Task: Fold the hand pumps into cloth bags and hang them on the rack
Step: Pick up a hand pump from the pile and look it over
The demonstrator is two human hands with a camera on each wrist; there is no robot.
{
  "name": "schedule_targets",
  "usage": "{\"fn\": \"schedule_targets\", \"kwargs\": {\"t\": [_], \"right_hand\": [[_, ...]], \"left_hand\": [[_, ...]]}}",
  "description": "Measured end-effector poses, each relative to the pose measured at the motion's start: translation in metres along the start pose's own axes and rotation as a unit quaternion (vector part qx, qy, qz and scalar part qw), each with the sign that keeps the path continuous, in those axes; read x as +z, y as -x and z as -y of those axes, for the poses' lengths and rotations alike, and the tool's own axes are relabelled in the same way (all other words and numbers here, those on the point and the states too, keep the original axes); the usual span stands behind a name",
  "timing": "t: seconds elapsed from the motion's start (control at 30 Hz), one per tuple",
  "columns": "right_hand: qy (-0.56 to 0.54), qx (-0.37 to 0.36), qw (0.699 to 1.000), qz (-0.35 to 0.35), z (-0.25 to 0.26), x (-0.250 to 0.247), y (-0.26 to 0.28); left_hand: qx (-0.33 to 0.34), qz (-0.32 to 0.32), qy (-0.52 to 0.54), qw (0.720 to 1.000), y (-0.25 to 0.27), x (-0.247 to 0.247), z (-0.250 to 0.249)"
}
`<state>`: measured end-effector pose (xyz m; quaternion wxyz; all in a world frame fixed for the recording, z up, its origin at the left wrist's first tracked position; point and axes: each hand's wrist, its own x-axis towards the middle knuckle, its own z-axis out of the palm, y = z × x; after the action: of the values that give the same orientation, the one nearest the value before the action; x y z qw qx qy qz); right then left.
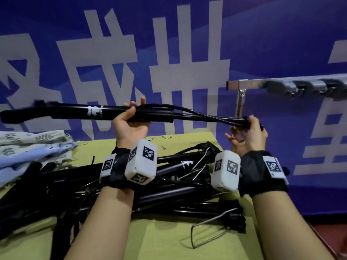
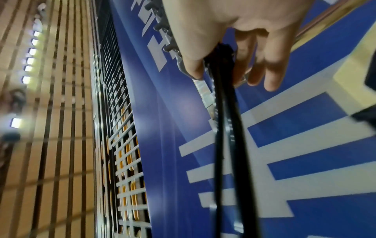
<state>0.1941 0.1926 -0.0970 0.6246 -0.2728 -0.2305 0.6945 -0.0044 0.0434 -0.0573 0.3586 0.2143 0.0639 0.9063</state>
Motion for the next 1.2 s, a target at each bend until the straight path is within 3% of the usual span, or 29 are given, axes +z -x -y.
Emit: {"fn": "schedule_targets", "kwargs": {"t": [0.07,0.37,0.5,0.7,1.2], "right_hand": [[-0.005,-0.028,0.999,-0.025,-0.003,-0.003,-0.001],[-0.037,-0.118,0.992,-0.004,-0.006,-0.009,0.004],[-0.051,-0.123,0.991,-0.007,-0.010,-0.010,0.006],[-0.071,-0.115,0.990,-0.037,-0.005,-0.013,0.009],[-0.035,-0.117,0.990,-0.074,-0.008,-0.015,0.010]], "left_hand": [[0.002,0.005,-0.027,1.000,0.005,0.003,0.001],[0.014,-0.071,-0.162,0.984,0.011,-0.007,0.006],[0.023,-0.091,-0.147,0.985,0.010,-0.011,0.003],[0.100,-0.154,-0.138,0.973,-0.003,-0.020,-0.009],[0.158,-0.131,-0.101,0.973,-0.007,-0.031,-0.012]]}}
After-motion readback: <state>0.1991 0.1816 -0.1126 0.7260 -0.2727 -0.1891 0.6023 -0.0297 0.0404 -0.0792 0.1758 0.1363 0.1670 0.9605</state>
